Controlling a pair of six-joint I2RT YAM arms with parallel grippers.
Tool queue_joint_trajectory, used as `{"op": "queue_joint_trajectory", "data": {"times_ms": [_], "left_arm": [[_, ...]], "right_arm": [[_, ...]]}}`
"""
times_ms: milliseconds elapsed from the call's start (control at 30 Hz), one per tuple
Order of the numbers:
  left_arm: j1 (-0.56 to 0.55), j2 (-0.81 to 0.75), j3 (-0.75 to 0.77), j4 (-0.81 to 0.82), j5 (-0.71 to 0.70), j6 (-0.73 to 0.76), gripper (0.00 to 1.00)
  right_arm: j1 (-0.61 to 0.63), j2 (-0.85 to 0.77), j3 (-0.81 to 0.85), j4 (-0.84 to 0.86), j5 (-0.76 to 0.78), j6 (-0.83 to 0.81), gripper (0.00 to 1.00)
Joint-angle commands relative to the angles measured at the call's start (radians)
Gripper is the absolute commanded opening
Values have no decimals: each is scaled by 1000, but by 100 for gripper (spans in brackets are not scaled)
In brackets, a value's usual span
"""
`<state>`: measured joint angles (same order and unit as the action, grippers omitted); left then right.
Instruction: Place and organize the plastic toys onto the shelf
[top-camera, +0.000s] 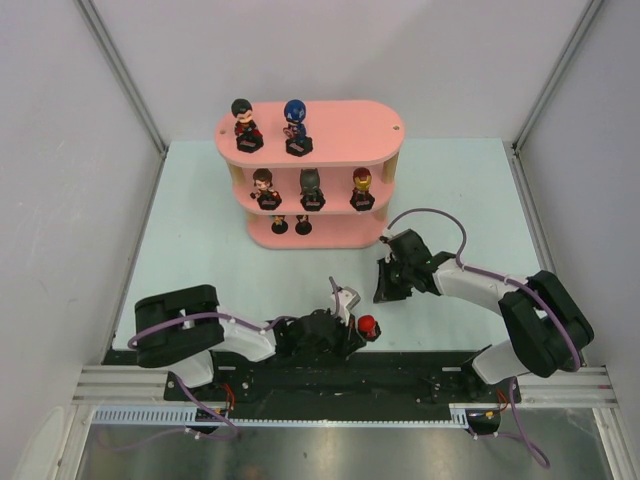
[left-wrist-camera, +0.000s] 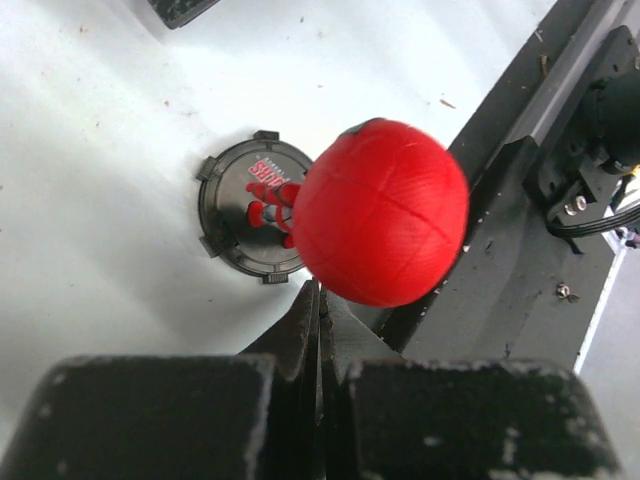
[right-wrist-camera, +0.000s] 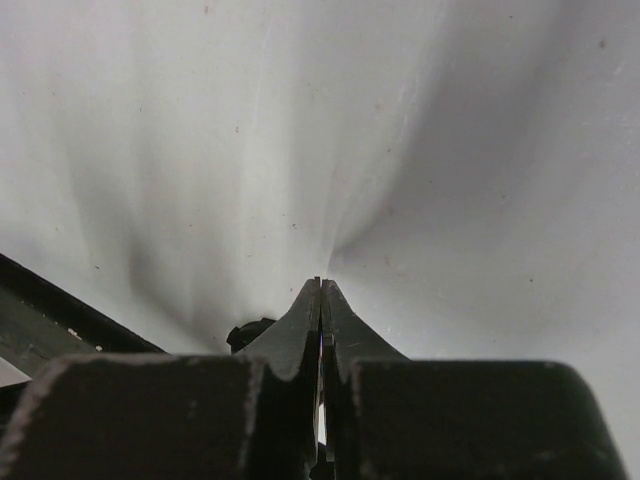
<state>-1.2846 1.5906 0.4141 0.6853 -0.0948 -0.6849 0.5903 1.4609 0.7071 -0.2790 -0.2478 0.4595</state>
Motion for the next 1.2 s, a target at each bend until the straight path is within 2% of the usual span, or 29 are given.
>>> {"op": "queue_joint_trajectory", "data": {"times_ms": [0,1167], "left_arm": [[-1,25,17,5,-36,-31,0],[36,71,20,-76,-56,-87,0]], "right_arm": [[13,7,-5,23,-19,-2,0],[36,-23,-101,9,-67,5,0]]}}
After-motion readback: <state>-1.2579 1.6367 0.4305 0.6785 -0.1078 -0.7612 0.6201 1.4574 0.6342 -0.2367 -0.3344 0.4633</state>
